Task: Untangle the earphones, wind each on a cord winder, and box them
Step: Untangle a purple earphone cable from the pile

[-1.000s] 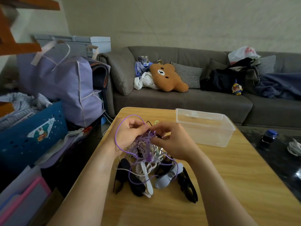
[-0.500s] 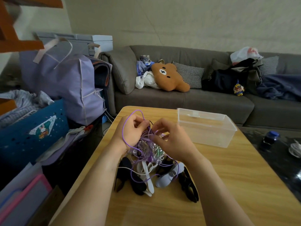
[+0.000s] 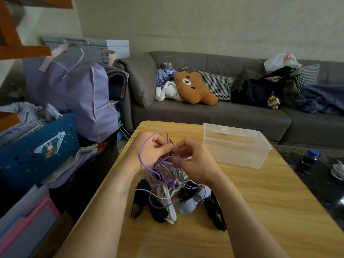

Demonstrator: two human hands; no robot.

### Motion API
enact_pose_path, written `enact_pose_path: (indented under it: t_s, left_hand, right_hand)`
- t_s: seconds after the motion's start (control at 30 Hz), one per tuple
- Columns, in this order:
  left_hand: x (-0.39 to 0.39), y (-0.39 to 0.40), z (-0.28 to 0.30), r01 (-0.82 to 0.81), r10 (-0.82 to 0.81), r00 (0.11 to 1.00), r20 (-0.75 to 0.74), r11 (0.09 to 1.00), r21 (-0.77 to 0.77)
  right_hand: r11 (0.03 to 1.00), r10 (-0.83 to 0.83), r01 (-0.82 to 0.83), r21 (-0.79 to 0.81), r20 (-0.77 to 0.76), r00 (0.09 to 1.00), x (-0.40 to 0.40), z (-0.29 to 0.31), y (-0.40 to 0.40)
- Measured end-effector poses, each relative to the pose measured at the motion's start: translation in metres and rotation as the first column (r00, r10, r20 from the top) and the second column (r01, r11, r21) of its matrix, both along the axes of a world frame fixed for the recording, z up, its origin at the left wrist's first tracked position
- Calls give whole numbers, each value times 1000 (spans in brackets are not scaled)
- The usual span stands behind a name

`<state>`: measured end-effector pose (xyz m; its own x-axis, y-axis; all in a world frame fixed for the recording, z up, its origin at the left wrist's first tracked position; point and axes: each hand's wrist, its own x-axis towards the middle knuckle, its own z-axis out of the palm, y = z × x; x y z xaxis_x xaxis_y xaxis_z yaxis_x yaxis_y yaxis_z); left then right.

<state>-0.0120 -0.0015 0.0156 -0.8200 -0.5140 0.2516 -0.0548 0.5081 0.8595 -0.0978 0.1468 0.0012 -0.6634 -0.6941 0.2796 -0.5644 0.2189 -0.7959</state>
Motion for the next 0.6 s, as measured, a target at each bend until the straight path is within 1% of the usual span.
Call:
enact_pose_path:
  t_s: [0.1, 0.13, 0.23, 0.33, 0.4, 0.47, 0.6]
  left_hand:
    - [-1, 2, -4, 30, -30, 1000, 8, 999, -27]
    - [-2, 4, -6, 31, -31, 999, 13, 1000, 4]
    - [-5, 5, -11, 23, -28, 999, 26, 985, 172]
    - [-6, 1, -11, 36, -45, 998, 32, 972, 233]
    - [-6, 2, -12, 43, -56, 997, 54, 977, 210]
    - [-9, 4, -13, 14, -22, 998, 66, 993, 121]
    - [-14, 3, -16, -79, 79, 997, 7, 997, -22]
  right_hand:
    - [1000, 12, -12, 22, 17, 1000, 0, 0, 0]
    - [1000, 6, -6, 23, 15, 1000, -1, -1, -1]
    - [1000, -7, 6, 27, 36, 999, -3, 0, 1]
    - [997, -19, 17, 75, 29, 999, -4, 1, 3]
    - [992, -26, 29, 125, -24, 999, -3, 1, 2]
    - [986, -48, 58, 157, -61, 997, -3, 3, 2]
    - [991, -40, 42, 126, -24, 999, -2, 4, 3]
